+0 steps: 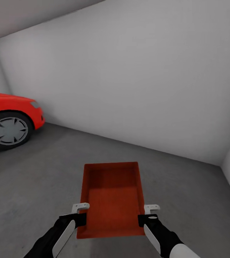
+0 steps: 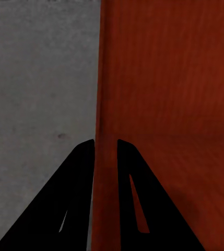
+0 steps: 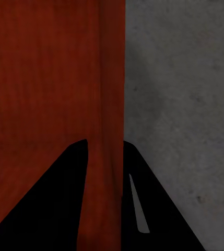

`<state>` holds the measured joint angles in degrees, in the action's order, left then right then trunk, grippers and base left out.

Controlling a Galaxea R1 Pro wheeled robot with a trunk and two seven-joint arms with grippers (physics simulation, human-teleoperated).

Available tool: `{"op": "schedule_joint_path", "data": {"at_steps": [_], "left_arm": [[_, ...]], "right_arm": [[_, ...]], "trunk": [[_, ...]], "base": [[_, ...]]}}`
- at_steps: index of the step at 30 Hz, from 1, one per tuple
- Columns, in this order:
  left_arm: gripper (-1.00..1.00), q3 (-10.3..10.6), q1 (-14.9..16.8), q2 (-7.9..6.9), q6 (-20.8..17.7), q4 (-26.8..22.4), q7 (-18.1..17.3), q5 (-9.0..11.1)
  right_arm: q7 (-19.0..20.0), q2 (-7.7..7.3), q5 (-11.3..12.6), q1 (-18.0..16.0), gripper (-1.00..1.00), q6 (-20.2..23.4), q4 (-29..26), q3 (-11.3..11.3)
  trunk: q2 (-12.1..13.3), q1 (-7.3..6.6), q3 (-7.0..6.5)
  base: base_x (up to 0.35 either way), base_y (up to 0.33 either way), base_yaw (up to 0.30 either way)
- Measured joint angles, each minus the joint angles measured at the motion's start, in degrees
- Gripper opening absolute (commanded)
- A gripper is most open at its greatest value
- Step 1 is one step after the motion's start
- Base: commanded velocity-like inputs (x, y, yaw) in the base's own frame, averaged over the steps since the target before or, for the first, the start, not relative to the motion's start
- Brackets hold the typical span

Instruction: Move the two storage containers from the living room to the garage. In the garage, place one container on the floor and stack the other container on top of it (either order is fine).

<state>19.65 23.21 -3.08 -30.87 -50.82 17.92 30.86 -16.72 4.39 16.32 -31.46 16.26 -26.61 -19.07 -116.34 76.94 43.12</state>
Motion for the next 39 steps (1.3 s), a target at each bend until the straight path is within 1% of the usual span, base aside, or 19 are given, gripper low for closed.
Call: {"op": "schedule_joint_path", "data": {"at_steps": [6,22,29,39], "left_arm": [[-1.0,0.01,0.01,0.01,0.0,0.01,0.0,-0.02],[-1.0,0.02,0.01,0.01,0.01,0.01,-0.01,-0.02],[-1.0,-0.01,0.01,0.01,0.01,0.02,-0.04,-0.02],[-1.0,0.0,0.01,0.01,0.03,0.02,-0.04,-0.01]], "right_arm": [[0.02,-0.01,-0.06,0.01,-1.0,0.02,-0.02,0.04],[0.03,-0.01,-0.09,0.01,-1.0,0.02,-0.03,0.07],[0.02,-0.01,-0.09,0.01,-1.0,0.03,-0.03,0.07],[0.01,0.0,-0.1,0.01,-1.0,0.04,-0.03,0.08]], "trunk": [[0.0,0.0,0.01],[0.0,0.0,0.01],[0.0,0.0,0.01],[0.0,0.0,0.01]], "base": [[0.291,0.165,-0.176],[0.291,0.145,-0.244],[0.291,-0.001,-0.248],[0.288,-0.153,-0.248]]}}
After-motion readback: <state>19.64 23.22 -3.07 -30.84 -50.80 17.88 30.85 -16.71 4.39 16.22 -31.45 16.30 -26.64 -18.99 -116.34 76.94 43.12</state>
